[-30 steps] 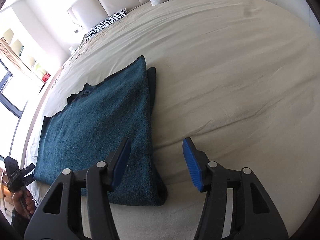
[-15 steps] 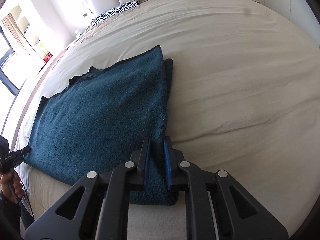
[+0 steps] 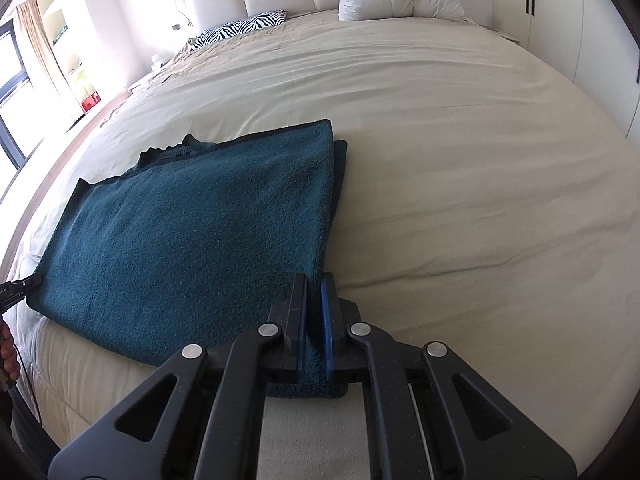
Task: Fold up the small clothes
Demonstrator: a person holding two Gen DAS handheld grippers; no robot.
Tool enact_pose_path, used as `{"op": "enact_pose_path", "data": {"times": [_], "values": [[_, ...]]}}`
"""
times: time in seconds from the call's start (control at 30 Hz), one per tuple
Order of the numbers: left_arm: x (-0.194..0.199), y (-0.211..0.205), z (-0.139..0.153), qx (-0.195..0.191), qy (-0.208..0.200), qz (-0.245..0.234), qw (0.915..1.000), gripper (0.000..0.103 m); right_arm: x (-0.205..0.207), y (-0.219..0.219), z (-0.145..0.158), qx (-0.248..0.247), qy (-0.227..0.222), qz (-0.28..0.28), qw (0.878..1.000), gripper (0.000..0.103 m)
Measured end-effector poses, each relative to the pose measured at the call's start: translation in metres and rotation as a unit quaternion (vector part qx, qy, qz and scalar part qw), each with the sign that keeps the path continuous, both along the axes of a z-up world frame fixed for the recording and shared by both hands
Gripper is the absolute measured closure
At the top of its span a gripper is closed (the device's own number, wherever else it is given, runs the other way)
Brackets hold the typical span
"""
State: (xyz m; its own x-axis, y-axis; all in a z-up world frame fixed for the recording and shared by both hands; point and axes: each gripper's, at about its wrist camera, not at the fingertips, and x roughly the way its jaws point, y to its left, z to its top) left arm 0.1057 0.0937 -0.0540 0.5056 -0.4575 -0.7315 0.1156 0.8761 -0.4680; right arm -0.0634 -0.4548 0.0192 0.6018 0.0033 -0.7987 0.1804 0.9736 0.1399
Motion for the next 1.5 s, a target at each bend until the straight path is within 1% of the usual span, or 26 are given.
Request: {"op": "enact_pose_path", "data": {"times": [0.07, 0.1, 0.23, 0.37, 0.57, 0.83, 0.93, 1.17, 1.5], "values": [[-0.004, 0.002, 0.001, -0.001, -0.004, 0.003, 1.0000, 0.096, -0.005, 0.001, 0.001, -0.002, -0.001, 0.000, 1.000, 0.098], [-0.006, 0.003, 0.001, -0.003, -0.004, 0.003, 1.0000, 0.096, -0.007, 0.001, 0.001, -0.001, 0.000, 0.000, 1.000, 0.098], [-0.012, 0.004, -0.007, -0.014, 0.005, -0.004, 0.9999, 0.096, -0.013, -0.004, -0.006, 0.008, 0.006, -0.005, 1.000, 0.098], [-0.018, 0.006, -0.006, -0.016, 0.001, -0.007, 0.9998, 0.096, -0.016, -0.005, -0.010, 0.013, 0.009, -0.007, 1.000, 0.098], [-0.020, 0.014, -0.007, -0.031, 0.005, -0.005, 0.9995, 0.096, -0.025, -0.006, -0.010, 0.011, 0.011, -0.005, 1.000, 0.098], [-0.024, 0.022, -0.019, -0.049, 0.023, -0.008, 0.9985, 0.096, -0.044, -0.006, -0.014, 0.013, 0.020, -0.004, 1.000, 0.098], [-0.024, 0.023, -0.019, -0.051, 0.022, -0.009, 0.9984, 0.096, -0.049, -0.007, -0.015, 0.015, 0.022, -0.003, 1.000, 0.098], [-0.023, 0.024, -0.022, -0.050, 0.024, -0.016, 0.9983, 0.096, -0.051, -0.007, -0.018, 0.021, 0.024, -0.007, 0.999, 0.098], [-0.033, 0.030, -0.028, -0.059, 0.026, -0.009, 0.9978, 0.096, -0.049, -0.006, -0.021, 0.028, 0.024, -0.006, 0.999, 0.098]]}}
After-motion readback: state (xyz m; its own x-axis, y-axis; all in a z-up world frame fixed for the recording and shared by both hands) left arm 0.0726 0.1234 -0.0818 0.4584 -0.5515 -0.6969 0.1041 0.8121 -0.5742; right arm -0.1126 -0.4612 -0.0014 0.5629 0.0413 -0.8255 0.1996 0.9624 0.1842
